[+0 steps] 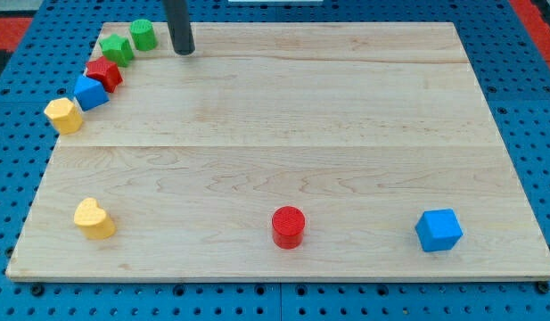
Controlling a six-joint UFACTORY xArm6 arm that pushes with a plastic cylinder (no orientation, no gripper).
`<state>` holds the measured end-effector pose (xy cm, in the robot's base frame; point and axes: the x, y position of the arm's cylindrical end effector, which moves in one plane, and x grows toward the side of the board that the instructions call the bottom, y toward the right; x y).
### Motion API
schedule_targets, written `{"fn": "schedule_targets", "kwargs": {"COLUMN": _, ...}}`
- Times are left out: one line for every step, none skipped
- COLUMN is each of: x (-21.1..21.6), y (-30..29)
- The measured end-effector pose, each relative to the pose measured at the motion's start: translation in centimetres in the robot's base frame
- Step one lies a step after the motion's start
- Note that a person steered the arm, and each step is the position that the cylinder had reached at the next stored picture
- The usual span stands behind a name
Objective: Place the green circle to the top left
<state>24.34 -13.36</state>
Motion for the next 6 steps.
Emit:
{"fn": "schedule_targets", "kwargs": {"x": -1.4, "y": -3.3}}
{"fn": "schedule_targets", "kwargs": {"x": -2.5, "y": -5.7}}
{"fn": "schedule_targets", "kwargs": {"x": -4.1, "y": -6.6}}
{"fn": "schedule_targets", "kwargs": {"x": -4.3, "y": -7.9}}
{"fn": "schedule_targets", "kwargs": {"x": -0.5, "y": -0.2}}
{"fn": "schedule_targets", "kwargs": {"x": 10.7, "y": 6.4}}
